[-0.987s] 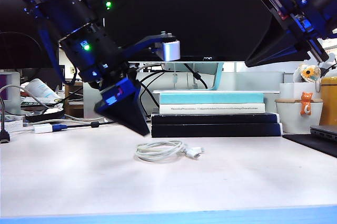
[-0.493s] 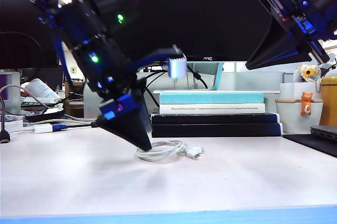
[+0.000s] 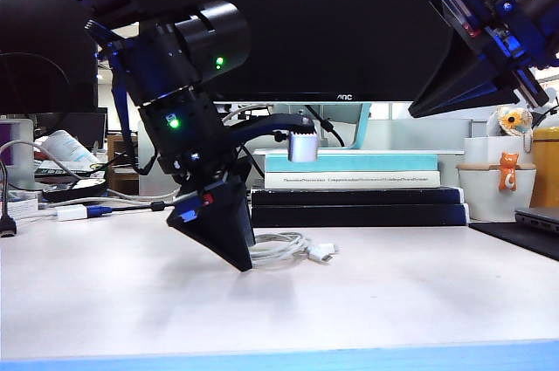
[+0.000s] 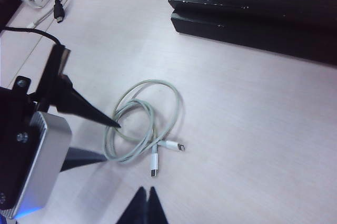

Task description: Unfold the white charging cable into a straight cable.

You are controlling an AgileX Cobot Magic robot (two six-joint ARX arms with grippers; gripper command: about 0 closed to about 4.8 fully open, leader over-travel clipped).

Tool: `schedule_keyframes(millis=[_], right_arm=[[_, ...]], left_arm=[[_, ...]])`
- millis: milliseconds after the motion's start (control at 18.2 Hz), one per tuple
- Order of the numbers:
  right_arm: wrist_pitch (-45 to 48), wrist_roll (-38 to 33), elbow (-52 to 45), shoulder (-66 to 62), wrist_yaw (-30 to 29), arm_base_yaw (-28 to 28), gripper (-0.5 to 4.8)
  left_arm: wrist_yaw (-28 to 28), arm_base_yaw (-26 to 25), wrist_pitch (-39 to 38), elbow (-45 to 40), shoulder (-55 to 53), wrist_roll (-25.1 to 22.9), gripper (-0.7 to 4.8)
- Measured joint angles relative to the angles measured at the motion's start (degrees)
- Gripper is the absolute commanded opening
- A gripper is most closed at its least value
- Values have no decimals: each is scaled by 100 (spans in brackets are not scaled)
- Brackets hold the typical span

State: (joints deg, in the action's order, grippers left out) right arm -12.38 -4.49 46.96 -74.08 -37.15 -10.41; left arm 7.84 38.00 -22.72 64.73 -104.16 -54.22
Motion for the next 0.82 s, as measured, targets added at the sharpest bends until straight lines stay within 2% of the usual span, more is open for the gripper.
schedule_keyframes(millis=[110,329,439,658,713,822], right_arm=[[2,2,0,0,-2,0,-6],[0,2,0,0,-2,0,-6],[-2,2,0,2,-2,0,-6],[0,2,0,2,-2,2,-6],[-2,2,0,2,-15,0,-6],[-4,-15,0,2,-162,2,-6]], left_arm=[[-42,0,79,2,-50,13,-3],[-175,7,205,22,-116,144,-5],[-501,66,308,-7,-48,286,-5],[-636,-33,483,9,1014,706,-5],[-474,-55,505,13,1412,955,-5],[310,-199,374,11,2031,1438,-5]])
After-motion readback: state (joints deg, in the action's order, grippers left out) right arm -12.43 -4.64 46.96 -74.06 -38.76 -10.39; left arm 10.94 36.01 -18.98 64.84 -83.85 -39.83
